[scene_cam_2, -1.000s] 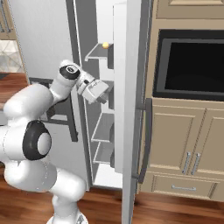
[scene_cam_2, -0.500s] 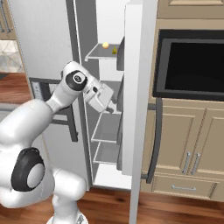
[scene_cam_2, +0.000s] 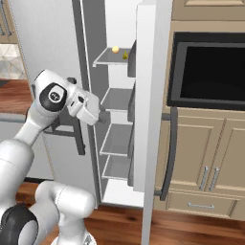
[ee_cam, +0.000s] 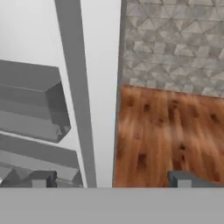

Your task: Take the lemon wedge from the fridge and place it on the plate with fish on the dining counter.

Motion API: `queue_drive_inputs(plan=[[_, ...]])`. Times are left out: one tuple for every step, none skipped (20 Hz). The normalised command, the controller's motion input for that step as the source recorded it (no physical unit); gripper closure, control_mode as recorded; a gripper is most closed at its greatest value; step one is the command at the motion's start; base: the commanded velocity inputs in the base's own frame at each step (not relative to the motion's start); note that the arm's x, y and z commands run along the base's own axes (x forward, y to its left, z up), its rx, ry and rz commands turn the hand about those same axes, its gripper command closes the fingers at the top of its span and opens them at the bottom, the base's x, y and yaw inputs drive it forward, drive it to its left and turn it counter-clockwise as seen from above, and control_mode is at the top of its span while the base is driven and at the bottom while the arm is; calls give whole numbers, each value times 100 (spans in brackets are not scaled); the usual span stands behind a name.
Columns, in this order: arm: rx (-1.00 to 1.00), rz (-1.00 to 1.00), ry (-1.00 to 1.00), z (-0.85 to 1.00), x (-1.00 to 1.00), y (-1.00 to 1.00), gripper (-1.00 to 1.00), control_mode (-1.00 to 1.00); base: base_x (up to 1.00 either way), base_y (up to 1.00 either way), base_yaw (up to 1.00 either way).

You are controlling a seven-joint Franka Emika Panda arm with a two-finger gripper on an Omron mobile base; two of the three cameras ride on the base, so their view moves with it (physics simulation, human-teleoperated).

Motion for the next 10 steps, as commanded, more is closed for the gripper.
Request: queue_drive_inputs(plan=[[-6,52,0,49,-69,76,-100,-100,0,0,0],[-8,50,0,39,-75,84,-100,-100,0,0,0],[-4,50,3,31,-63,84,-100,-100,0,0,0],[0,50,11,22,-59,81,-100,-100,0,0,0],[0,52,17,7,-49,74,-100,-100,0,0,0],[0,53,19,1,-46,61,-100,-100,0,0,0],[0,47,24,0,-38,65,-100,-100,0,0,0],[8,47,25,0,-31,40,-100,-100,0,0,0],[13,49,25,0,-29,26,-100,-100,0,0,0],[17,53,25,0,-26,8,-100,-100,0,0,0]])
